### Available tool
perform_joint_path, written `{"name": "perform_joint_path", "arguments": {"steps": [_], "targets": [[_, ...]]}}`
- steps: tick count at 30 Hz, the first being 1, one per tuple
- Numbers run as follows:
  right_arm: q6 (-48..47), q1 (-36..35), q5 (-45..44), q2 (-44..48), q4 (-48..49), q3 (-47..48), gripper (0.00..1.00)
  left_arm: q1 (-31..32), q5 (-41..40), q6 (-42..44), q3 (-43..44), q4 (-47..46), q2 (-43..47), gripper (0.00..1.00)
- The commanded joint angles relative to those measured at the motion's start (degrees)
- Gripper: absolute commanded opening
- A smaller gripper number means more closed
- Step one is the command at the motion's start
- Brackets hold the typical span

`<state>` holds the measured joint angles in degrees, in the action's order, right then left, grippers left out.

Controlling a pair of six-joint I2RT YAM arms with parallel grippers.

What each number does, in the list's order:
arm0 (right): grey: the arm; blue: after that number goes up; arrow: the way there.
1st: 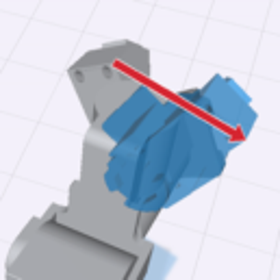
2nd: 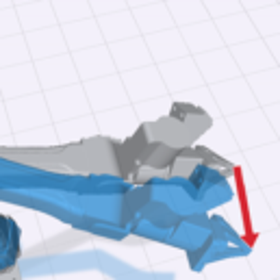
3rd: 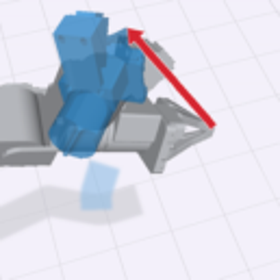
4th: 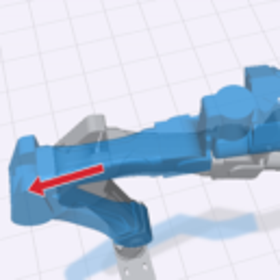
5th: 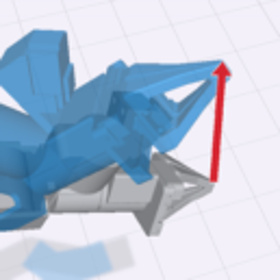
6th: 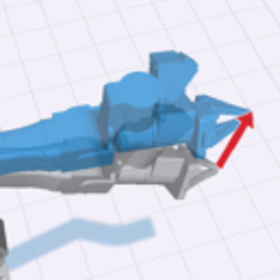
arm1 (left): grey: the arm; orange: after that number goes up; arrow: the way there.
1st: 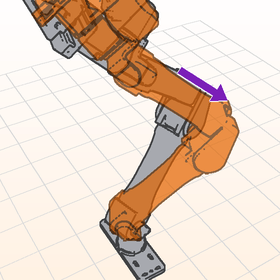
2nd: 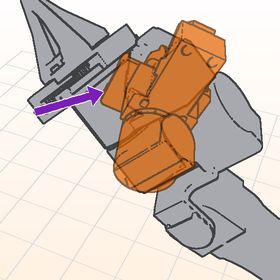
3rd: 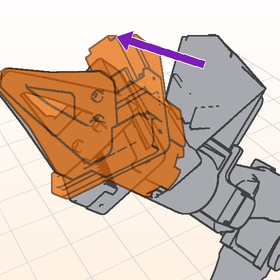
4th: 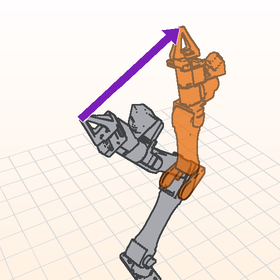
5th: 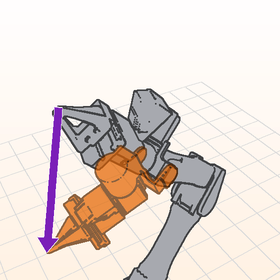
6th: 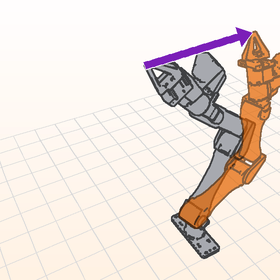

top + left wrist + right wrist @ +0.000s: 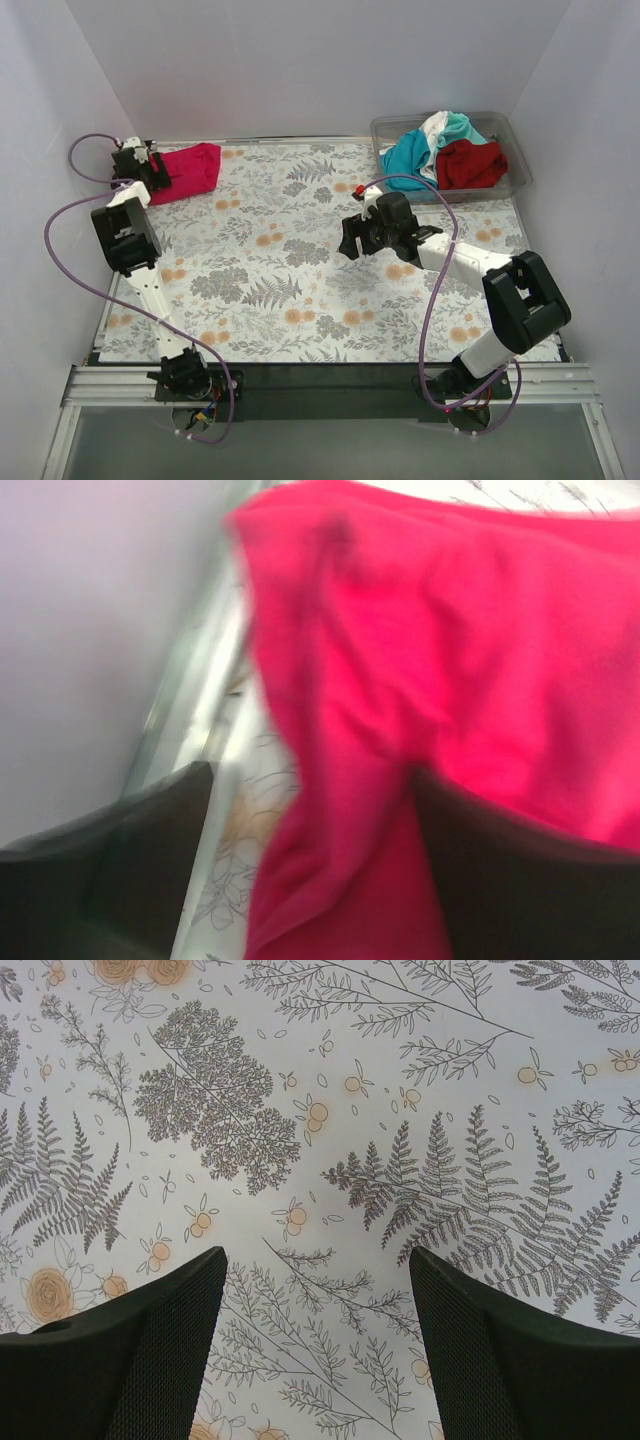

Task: Fold and stack the t-shirts
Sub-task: Neatly place the folded tshirt to the corner

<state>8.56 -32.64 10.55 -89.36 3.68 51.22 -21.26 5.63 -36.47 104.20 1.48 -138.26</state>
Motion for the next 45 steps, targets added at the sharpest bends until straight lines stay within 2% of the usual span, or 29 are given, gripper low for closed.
{"name": "perform_joint_path", "arguments": {"steps": [1,2,3,10,14,15,19,25,27,29,34,36,38,45], "targets": [[-1.1,0.3,0.5,0.5,2.6,2.1,0.68,1.1,-8.5,-0.6,0.0,-0.2,3.2,0.79],[-1.1,0.3,0.5,0.9,2.6,2.0,0.68,2.1,-9.3,-0.4,-0.5,-0.8,4.6,0.97],[-1.0,0.3,0.5,0.9,2.6,2.0,0.68,2.5,-10.7,0.6,-1.0,-0.9,5.5,0.98],[-0.6,0.4,0.4,3.1,2.6,1.2,0.68,7.4,-16.9,-2.1,-11.7,-4.6,17.0,0.98],[-0.4,0.3,0.3,4.6,2.6,0.7,0.68,9.0,-20.7,-8.9,-22.2,-6.5,28.2,0.98],[-0.3,0.3,0.3,4.9,2.6,0.6,0.68,9.1,-20.9,-10.5,-27.3,-7.3,30.3,0.98],[0.1,0.3,-1.1,6.7,2.5,-0.7,0.68,10.1,-16.3,-16.7,-39.9,-10.1,41.8,0.98],[0.6,0.8,-5.3,10.3,1.9,-2.7,0.7,20.0,-13.9,-24.3,-60.1,-13.1,61.1,0.98],[1.0,1.4,-6.0,11.3,2.0,-3.5,0.71,20.5,-9.6,-25.7,-64.4,-13.2,69.0,0.98],[1.4,1.8,-6.4,12.5,2.0,-4.1,0.71,23.6,-7.0,-25.5,-69.6,-13.0,77.1,0.98],[2.4,2.5,-9.3,15.4,2.1,-6.2,0.72,24.6,-3.8,-23.8,-75.2,-5.9,93.4,0.98],[3.0,2.6,-9.6,16.2,2.1,-6.7,0.72,26.2,-7.1,-24.8,-77.6,-6.0,96.7,0.98],[3.2,2.6,-9.7,17.8,2.0,-7.3,0.72,27.1,-5.7,-23.5,-78.7,-7.6,100.0,0.98],[3.7,2.6,-9.9,21.9,1.7,-8.6,0.72,28.5,-6.6,-23.6,-78.5,-7.4,100.6,0.98]]}}
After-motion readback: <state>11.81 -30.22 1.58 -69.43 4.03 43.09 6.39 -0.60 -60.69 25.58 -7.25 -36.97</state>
